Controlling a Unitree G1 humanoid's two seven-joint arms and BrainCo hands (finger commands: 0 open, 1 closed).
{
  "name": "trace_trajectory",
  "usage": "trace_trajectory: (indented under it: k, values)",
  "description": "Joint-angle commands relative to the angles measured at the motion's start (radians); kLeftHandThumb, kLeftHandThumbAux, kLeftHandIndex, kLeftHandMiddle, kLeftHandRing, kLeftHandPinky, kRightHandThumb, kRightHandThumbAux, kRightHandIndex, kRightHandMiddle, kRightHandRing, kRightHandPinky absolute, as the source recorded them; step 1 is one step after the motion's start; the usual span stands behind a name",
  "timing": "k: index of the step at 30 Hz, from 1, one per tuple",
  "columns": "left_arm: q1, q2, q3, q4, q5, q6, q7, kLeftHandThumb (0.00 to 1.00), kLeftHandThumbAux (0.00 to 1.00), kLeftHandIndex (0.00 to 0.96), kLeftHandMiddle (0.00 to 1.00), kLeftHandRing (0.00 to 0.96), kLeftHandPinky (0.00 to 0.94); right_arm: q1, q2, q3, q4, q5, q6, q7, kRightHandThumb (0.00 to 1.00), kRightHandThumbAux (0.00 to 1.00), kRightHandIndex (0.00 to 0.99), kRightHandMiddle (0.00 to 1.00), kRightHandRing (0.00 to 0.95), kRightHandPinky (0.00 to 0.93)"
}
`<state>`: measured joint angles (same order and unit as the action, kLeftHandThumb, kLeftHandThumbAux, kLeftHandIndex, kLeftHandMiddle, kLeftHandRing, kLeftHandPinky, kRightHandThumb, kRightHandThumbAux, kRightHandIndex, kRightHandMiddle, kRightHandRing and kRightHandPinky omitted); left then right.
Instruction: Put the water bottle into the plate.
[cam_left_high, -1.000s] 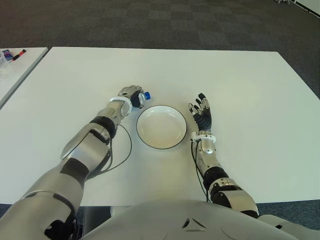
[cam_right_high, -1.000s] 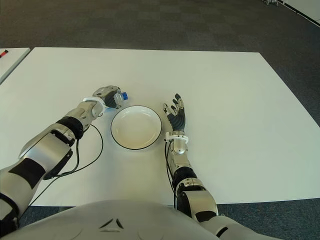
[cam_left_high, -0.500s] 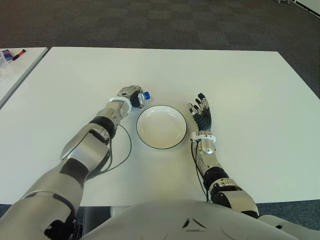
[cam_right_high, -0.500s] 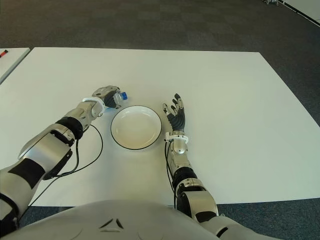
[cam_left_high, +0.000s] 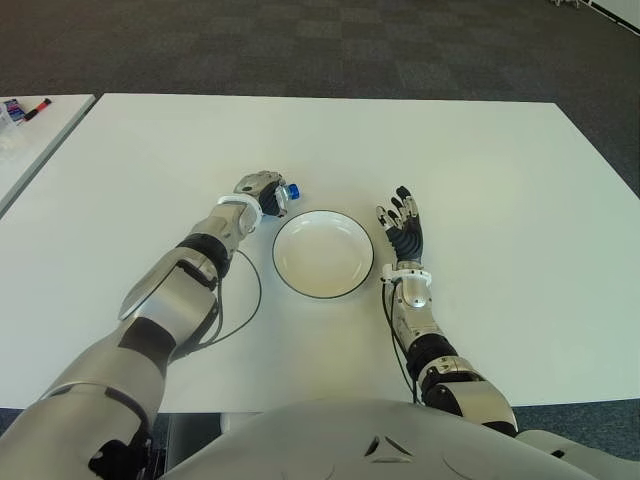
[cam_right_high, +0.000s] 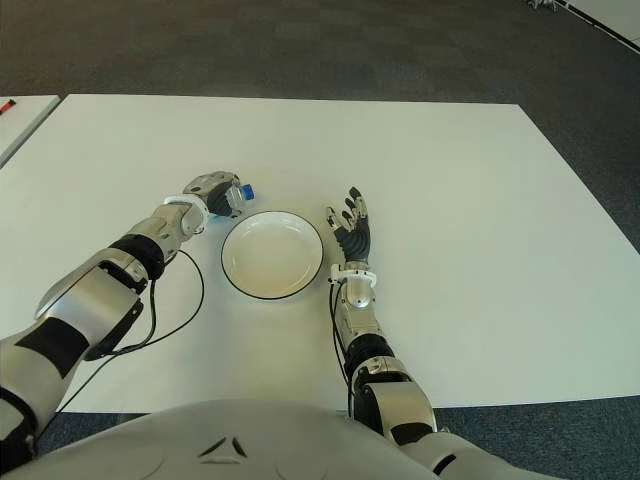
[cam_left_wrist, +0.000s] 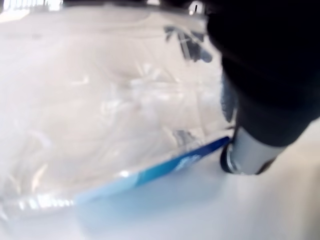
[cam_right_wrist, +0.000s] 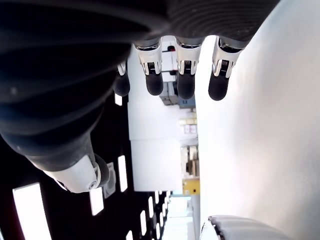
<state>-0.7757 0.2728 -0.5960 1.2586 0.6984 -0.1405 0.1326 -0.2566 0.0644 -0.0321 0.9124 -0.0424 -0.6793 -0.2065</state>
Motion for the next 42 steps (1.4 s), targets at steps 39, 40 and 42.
trace_trajectory:
  k: [39,40,42]
  values:
    - [0.108,-0.009,0.093,-0.016,-0.068,-0.133,0.156,0.0,0.894,0.0,0.0,0.0,0.05,0.049,0.033,0.002,0.055,0.007,0.053,0.008,0.017,0.667,0.052,0.071,0.077,0.123]
    - [0.108,-0.009,0.094,-0.019,-0.067,-0.136,0.161,0.0,0.891,0.0,0.0,0.0,0.05,0.048,0.033,0.001,0.055,0.008,0.053,0.009,0.02,0.665,0.051,0.07,0.077,0.123]
    - [0.11,-0.008,0.095,-0.027,-0.065,-0.144,0.172,0.0,0.887,0.0,0.0,0.0,0.048,0.048,0.034,0.001,0.056,0.01,0.053,0.011,0.026,0.663,0.05,0.07,0.077,0.123]
